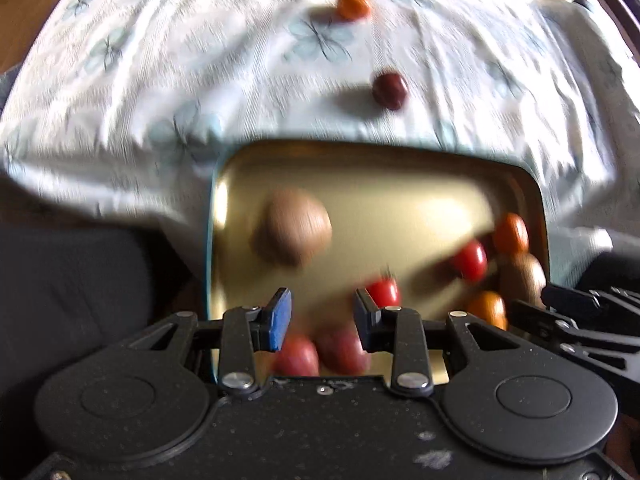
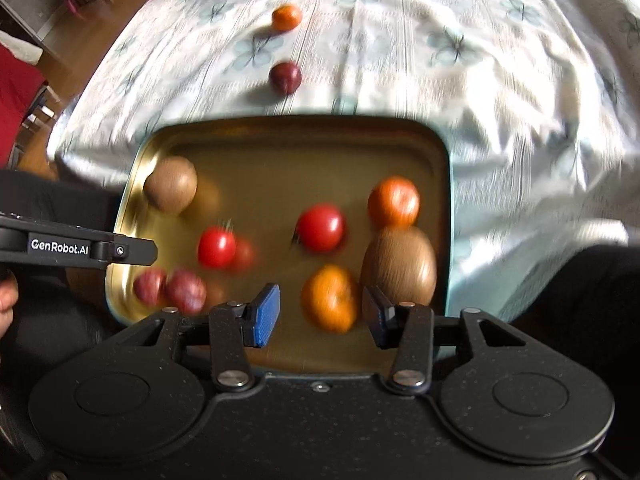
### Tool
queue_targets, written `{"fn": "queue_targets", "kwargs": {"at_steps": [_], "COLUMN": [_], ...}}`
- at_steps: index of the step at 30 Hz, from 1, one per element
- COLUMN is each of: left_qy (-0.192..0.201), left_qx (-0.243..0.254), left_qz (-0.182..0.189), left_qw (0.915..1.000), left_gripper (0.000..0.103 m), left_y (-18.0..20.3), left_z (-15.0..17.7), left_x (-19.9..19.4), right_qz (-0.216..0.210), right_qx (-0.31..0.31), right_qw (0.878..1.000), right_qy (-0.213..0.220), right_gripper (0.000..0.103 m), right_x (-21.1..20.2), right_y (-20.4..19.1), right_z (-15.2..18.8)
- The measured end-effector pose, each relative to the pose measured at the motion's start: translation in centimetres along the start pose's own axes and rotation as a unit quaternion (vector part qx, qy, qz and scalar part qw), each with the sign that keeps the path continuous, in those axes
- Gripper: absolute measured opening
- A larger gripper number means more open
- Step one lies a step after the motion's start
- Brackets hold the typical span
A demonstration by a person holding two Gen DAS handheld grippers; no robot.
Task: Organize fruits
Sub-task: 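Move both open tools back toward the red apple and tangerine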
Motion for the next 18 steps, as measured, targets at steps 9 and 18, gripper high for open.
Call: {"fn": "queue_targets", "kwargs": {"at_steps": [9, 18], "left_qy": [0.043, 0.053], "left_qx": [-0.036, -0.053], "left_qz": [-0.039, -0.062], "left_qw": [0.9977, 0.9953], "left_gripper": [0.033, 0.033], "left_y": [-0.7, -0.9], "left_z": [-11.5, -19.4], "left_x": [1.1, 4.4], "right_qz": [0.0, 0.02], "right_qx": [0.048, 0.034], "right_qw": [0.999, 0.999], "right_qy": [0.023, 0.023], "right_gripper": [0.054, 0.054], "right_x": [1.3, 4.8], "right_y": [1.2, -0.2], "right_z": [-7.9, -13.7]}}
Point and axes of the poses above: each gripper's, at about its wrist camera, not at the fingertips, and x roughly the way its jaws point, y to its right, z to its underside, the point moved 6 cm from there along x, roughly the way its jaws point, and after that the axes turned 2 degrees about -x, right-handed, at the moved point
